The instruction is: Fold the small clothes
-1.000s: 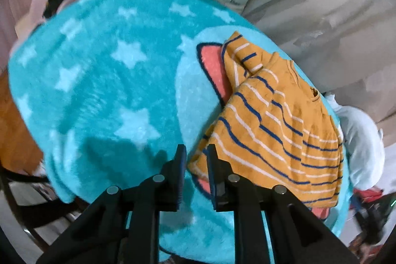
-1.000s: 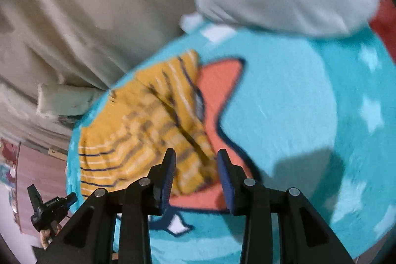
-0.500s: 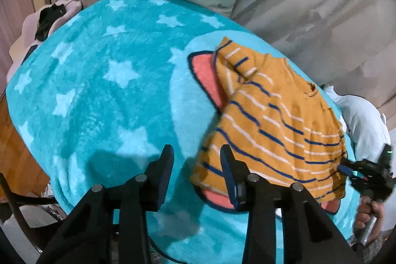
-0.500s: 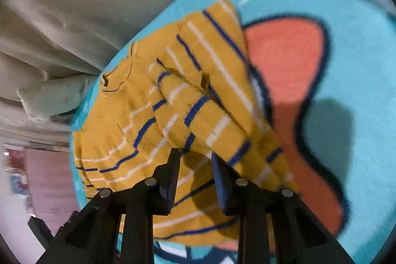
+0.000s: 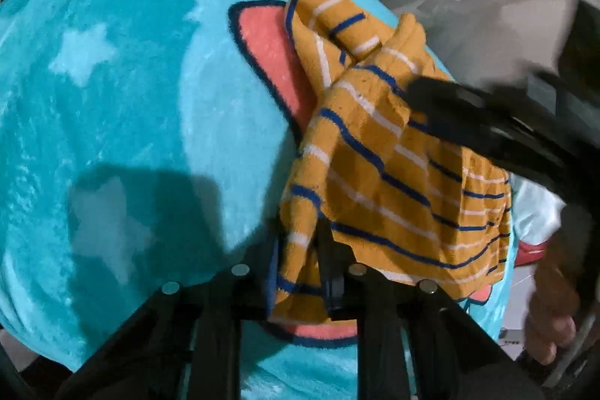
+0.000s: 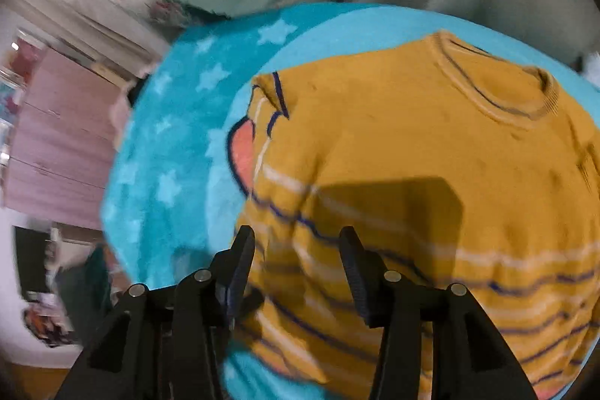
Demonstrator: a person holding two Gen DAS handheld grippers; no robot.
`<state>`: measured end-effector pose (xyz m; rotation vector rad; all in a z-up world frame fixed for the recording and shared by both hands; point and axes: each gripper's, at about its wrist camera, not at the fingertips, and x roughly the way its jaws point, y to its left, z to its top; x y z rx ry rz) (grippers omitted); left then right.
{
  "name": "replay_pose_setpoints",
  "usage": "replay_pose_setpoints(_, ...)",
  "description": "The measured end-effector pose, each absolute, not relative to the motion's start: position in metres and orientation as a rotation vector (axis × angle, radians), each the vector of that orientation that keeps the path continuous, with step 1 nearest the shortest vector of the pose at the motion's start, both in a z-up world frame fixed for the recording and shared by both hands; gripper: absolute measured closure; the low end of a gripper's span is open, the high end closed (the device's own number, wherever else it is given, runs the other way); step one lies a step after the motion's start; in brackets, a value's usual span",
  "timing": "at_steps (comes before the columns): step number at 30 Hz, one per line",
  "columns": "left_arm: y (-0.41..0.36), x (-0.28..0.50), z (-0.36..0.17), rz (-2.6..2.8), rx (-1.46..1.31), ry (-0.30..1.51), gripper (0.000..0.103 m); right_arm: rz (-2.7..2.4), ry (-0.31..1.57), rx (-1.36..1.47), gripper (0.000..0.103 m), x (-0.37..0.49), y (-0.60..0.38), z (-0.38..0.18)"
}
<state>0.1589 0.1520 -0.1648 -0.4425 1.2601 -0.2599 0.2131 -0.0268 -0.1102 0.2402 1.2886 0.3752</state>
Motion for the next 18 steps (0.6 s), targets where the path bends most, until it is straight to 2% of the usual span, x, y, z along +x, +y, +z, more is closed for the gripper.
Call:
replay_pose_setpoints(3, 0.153, 0.154, -0.164, -0.274, -0.440, 1.251, 0.086, 0.294, 1.311, 0.157, 0.045, 0.231, -0.001, -0.126)
replay_pose_setpoints(8, 0.159, 0.145, -0.164, -0.292, -0.470, 1.248, 0.086, 0.205, 1.327, 0.121, 0.024, 0.243, 0.023, -0.140)
replay_pose_setpoints(12, 0.168, 0.134, -0.157, -0.308, -0.453, 1.229, 0.085, 0.115, 1.321, -0.070, 0.023, 0.246, 0.052, -0.150)
replay_pose_setpoints(13, 0.172, 0.131, -0.156, -0.307, -0.452, 1.228, 0.085, 0.098, 1.313, -0.122, 0.025, 0.244, 0.058, -0.152)
replay_pose_setpoints(16, 0.183, 0.125, -0.155, -0.300, -0.480, 1.218, 0.085, 0.036, 1.255, -0.237, 0.048, 0.234, 0.066, -0.154)
replay_pose_setpoints(17, 0.185, 0.124, -0.155, -0.303, -0.491, 1.218, 0.085, 0.044, 1.236, -0.228, 0.058, 0.231, 0.064, -0.152)
replay_pose_setpoints(18, 0.187, 0.125, -0.155, -0.309, -0.503, 1.217, 0.085, 0.054, 1.223, -0.195, 0.063, 0.228, 0.058, -0.148)
